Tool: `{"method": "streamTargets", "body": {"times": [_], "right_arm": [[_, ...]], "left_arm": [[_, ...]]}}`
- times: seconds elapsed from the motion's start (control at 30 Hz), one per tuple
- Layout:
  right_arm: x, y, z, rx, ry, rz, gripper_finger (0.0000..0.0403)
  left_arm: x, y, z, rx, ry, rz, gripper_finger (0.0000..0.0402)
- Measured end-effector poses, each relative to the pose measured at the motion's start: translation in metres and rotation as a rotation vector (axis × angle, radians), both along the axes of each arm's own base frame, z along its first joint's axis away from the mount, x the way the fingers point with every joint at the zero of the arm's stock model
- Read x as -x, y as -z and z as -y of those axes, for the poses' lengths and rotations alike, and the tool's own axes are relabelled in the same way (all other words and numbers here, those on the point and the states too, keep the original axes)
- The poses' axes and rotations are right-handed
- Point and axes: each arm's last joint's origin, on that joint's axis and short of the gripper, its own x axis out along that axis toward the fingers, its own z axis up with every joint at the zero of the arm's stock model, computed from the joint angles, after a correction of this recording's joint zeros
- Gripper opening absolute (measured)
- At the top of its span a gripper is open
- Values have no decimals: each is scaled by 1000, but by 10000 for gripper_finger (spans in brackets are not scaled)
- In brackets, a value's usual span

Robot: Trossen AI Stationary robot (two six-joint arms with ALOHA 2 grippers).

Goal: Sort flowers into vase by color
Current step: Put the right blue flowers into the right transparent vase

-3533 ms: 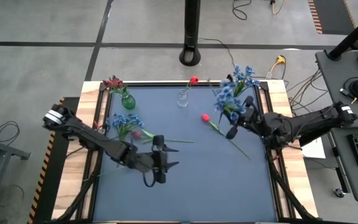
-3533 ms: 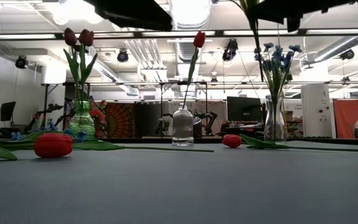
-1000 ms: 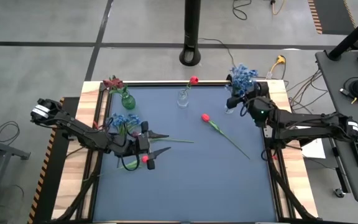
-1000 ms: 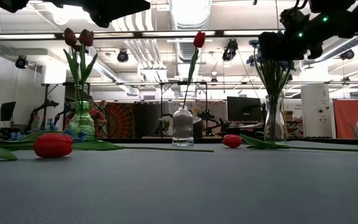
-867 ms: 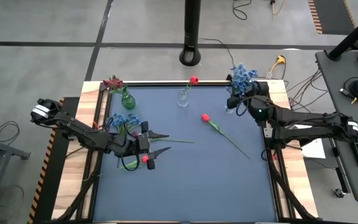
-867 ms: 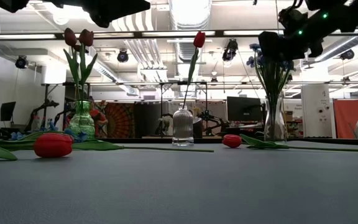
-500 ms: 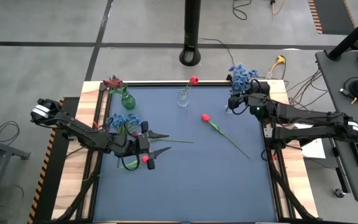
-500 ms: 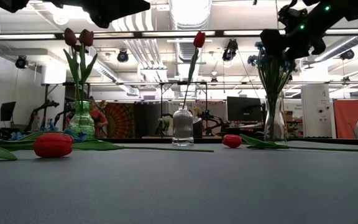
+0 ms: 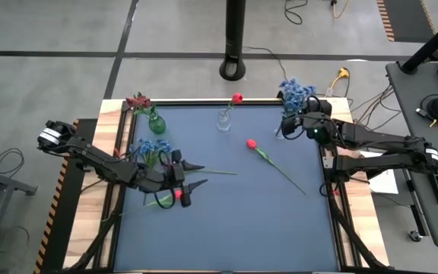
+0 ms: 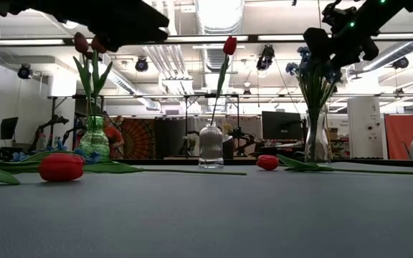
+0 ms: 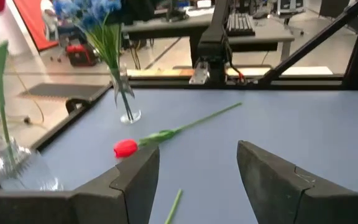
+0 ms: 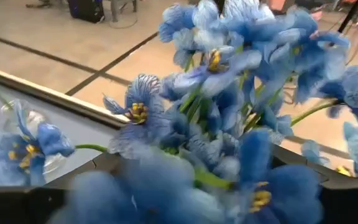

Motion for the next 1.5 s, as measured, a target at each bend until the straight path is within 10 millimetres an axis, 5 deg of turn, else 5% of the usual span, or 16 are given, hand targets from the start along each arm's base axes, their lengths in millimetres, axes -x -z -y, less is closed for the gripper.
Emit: {"method": "streamTargets", "body": {"times": [0.9, 1.5], "right_arm": [[10, -29, -5, -133, -28, 19, 272], [20, -78, -8, -87, -52, 73, 272]], "left_arm": [[1, 3, 0, 16, -6, -21, 199], [1, 4, 0, 41, -11, -23, 199]]}}
